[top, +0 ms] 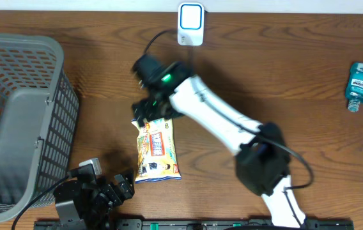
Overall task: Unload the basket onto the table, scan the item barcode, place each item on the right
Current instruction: 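Swing the right gripper left down onto the yellow snack bag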
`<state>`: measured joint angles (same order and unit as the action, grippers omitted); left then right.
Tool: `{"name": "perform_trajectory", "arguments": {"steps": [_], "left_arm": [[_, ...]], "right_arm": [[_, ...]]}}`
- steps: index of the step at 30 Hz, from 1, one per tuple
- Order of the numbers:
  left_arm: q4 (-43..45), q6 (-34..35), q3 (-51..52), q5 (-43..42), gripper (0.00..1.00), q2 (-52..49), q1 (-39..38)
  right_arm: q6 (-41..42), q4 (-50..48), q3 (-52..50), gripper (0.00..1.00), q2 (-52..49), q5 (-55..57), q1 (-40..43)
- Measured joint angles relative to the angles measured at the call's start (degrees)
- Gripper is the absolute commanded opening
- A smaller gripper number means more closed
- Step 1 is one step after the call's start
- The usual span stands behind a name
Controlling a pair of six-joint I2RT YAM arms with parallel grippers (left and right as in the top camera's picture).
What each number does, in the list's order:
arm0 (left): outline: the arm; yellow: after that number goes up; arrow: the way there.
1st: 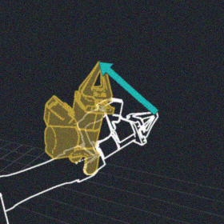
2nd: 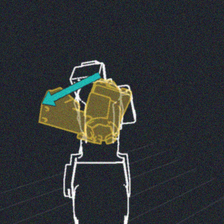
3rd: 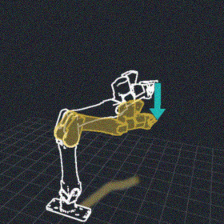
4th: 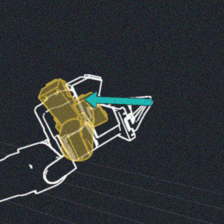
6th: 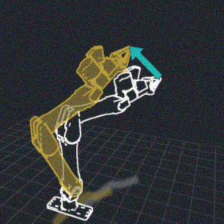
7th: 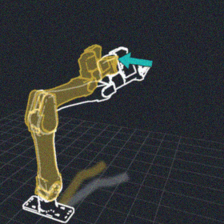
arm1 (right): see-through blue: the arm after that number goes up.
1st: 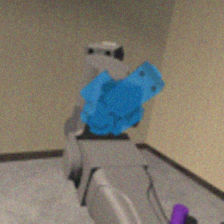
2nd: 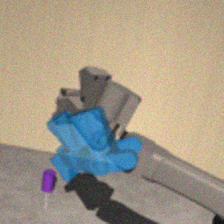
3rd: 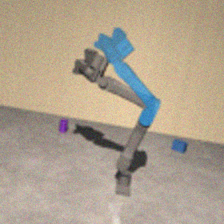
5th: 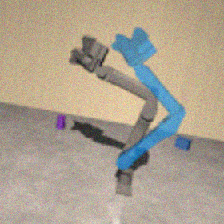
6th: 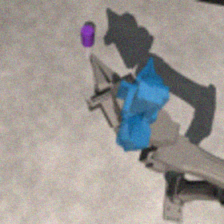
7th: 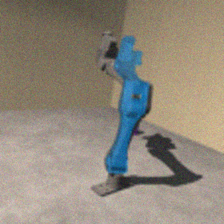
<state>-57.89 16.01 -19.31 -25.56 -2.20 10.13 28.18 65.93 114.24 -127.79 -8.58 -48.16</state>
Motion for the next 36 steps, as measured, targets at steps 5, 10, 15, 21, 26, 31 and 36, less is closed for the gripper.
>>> {"name": "perform_trajectory", "arguments": {"steps": [5, 10, 15, 21, 26, 31, 36], "left_arm": [[-0.02, 0.0, 0.0, 0.0, 0.99, 0.0, 0.0], [-0.02, 0.0, 0.0, 0.0, 0.98, 0.0, 0.0], [0.0, 0.0, 0.0, 0.0, 0.98, 0.0, 0.0], [0.0, 0.0, 0.0, 0.0, 0.99, 0.0, 0.0], [-0.02, 0.0, 0.0, 0.0, 0.98, 0.0, 0.0], [-0.02, 0.0, 0.0, 0.0, 0.98, 0.0, 0.0], [-0.02, 0.0, 0.0, 0.0, 0.98, 0.0, 0.0]], "right_arm": [[1.79, 0.09, -0.15, 0.99, -3.1, 5.25, -5.03], [2.93, 0.22, -0.28, 0.99, -3.1, 10.19, -8.24], [5.62, 1.2, -0.28, 0.99, -3.91, 15.61, -11.23], [7.34, 2.14, -0.28, 0.99, -8.55, 18.56, -12.79], [10.01, 4.96, 0.15, 0.93, -9.77, 20.0, -12.83], [14.43, 8.76, 0.15, 0.75, -10.03, 22.05, -12.87], [16.63, 10.01, 0.17, 0.24, -10.54, 24.22, -12.94]]}}
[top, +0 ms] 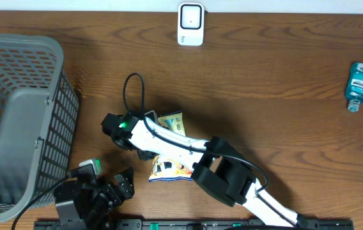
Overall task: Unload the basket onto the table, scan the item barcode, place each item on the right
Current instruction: 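Swing the right gripper left down onto the yellow snack bag, then grasp the yellow snack bag edge with the right gripper and lift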
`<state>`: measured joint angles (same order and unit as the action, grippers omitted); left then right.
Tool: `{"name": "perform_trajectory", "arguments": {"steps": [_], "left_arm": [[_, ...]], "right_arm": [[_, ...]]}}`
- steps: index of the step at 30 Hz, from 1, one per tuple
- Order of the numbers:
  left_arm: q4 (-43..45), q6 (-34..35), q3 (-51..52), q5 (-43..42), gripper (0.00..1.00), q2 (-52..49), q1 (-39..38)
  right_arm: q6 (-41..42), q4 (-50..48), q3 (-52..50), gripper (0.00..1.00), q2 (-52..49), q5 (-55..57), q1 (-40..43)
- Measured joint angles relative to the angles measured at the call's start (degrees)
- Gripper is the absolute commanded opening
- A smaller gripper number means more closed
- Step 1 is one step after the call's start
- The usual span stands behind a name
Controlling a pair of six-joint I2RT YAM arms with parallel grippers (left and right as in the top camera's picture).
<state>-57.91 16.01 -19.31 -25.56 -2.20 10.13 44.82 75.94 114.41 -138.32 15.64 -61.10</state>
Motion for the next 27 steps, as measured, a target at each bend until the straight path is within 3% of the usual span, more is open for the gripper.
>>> {"name": "perform_trajectory", "arguments": {"steps": [3, 10, 15, 24, 27], "left_arm": [[0.0, 0.0, 0.0, 0.0, 0.98, 0.0, 0.0], [0.0, 0.0, 0.0, 0.0, 0.99, 0.0, 0.0], [0.0, 0.0, 0.0, 0.0, 0.98, 0.0, 0.0], [0.0, 0.0, 0.0, 0.0, 0.98, 0.0, 0.0], [0.0, 0.0, 0.0, 0.0, 0.99, 0.0, 0.0]], "right_arm": [[-0.24, 1.07, 0.02, 0.01, 0.0, 1.42, -0.07], [-2.36, 5.22, 2.62, 0.01, -0.07, 2.49, 0.26], [-8.59, 10.67, 8.9, 0.01, -1.64, -2.27, 3.32], [-46.45, 17.55, 15.98, 0.01, -1.64, -44.35, 17.7], [-56.0, 20.74, 15.98, 0.01, -1.64, -52.76, 21.42]]}}
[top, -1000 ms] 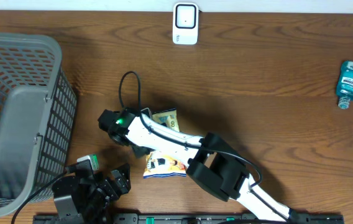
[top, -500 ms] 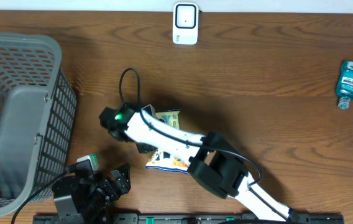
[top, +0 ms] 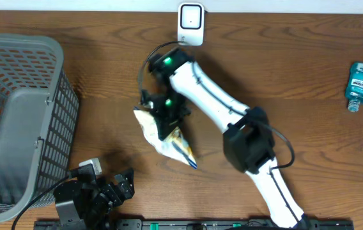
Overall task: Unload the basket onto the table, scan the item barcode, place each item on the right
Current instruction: 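Grasp the yellow snack bag edge with the right gripper and lift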
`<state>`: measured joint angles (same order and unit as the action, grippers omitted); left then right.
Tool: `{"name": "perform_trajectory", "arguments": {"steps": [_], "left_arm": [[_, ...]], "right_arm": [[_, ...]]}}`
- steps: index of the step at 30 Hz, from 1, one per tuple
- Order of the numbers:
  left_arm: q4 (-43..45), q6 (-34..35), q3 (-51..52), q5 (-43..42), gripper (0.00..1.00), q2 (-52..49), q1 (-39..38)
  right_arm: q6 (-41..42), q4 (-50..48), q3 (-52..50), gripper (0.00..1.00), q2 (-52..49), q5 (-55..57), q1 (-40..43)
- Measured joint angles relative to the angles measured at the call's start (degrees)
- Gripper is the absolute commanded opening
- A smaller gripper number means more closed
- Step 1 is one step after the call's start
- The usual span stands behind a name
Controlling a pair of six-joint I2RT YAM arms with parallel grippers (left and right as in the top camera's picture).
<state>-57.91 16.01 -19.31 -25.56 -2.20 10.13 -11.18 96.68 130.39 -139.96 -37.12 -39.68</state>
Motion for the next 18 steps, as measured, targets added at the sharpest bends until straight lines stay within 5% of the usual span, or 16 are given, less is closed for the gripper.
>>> {"name": "perform_trajectory", "arguments": {"steps": [18], "left_arm": [[0.0, 0.0, 0.0, 0.0, 0.98, 0.0, 0.0]], "right_arm": [[-33.27, 0.48, 0.0, 0.01, 0.0, -24.11, 4.44]]}}
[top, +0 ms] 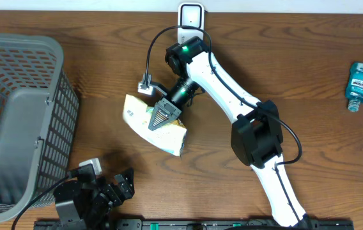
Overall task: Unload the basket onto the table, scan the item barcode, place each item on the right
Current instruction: 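Grasp the yellow snack bag edge with the right gripper and lift, then rotate the yellow bag upright in the right gripper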
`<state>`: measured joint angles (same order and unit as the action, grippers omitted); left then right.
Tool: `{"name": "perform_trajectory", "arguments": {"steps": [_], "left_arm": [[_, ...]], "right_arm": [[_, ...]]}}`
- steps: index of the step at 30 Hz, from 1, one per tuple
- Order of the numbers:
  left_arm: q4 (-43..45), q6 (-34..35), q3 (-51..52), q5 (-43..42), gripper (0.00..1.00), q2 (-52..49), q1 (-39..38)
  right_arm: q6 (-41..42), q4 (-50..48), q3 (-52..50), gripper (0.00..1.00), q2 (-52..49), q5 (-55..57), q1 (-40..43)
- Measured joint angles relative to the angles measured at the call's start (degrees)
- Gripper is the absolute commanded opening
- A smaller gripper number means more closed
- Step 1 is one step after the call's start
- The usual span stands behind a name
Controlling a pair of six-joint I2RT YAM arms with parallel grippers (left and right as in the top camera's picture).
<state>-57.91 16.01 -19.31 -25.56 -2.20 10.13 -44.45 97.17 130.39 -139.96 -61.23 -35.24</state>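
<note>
A yellow and white snack packet (144, 118) is held tilted over the middle of the table, its pale side facing up. My right gripper (163, 115) is shut on the packet's right part, and its arm reaches in from the bottom right. The white barcode scanner (190, 14) stands at the table's far edge, just behind the right wrist and partly covered by it. My left gripper (124, 181) rests folded at the front left, well away from the packet. Its fingers are too dark to read.
A large grey mesh basket (15, 121) fills the left side. A teal mouthwash bottle (360, 84) and some small orange and white packs lie at the far right edge. A cable (153, 61) loops from the right wrist.
The right wrist has moved up towards the scanner. The packet, which hung crumpled and pointing down-right, now sits further left and flatter, with its pale side up.
At first the packet lay flat, printed side up, with my right gripper at its top edge. Then the arm was low and to the left over the packet. Later the packet was gripped and crumpled. Now it is held turned over below the scanner. The left arm never moved.
</note>
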Motion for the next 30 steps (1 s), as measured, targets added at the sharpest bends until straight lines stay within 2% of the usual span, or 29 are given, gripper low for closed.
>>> {"name": "perform_trajectory", "arguments": {"steps": [7, 14, 17, 23, 30], "left_arm": [[0.0, 0.0, 0.0, 0.0, 0.98, 0.0, 0.0], [0.0, 0.0, 0.0, 0.0, 0.98, 0.0, 0.0], [0.0, 0.0, 0.0, 0.0, 0.98, 0.0, 0.0], [0.02, 0.0, 0.0, -0.02, 0.98, 0.0, 0.0], [0.0, 0.0, 0.0, 0.0, 0.98, 0.0, 0.0]], "right_arm": [[-7.93, 0.09, 0.0, 0.01, 0.0, -3.61, -0.85], [-6.71, 0.09, -0.33, 0.01, 0.0, -3.41, -0.28], [-5.79, 0.02, -3.43, 0.01, 0.48, -3.43, 0.52], [-7.3, -0.2, -19.47, 0.01, 5.97, -3.39, 3.67], [-15.76, 0.24, -43.87, 0.01, 24.79, -4.39, 10.64]]}}
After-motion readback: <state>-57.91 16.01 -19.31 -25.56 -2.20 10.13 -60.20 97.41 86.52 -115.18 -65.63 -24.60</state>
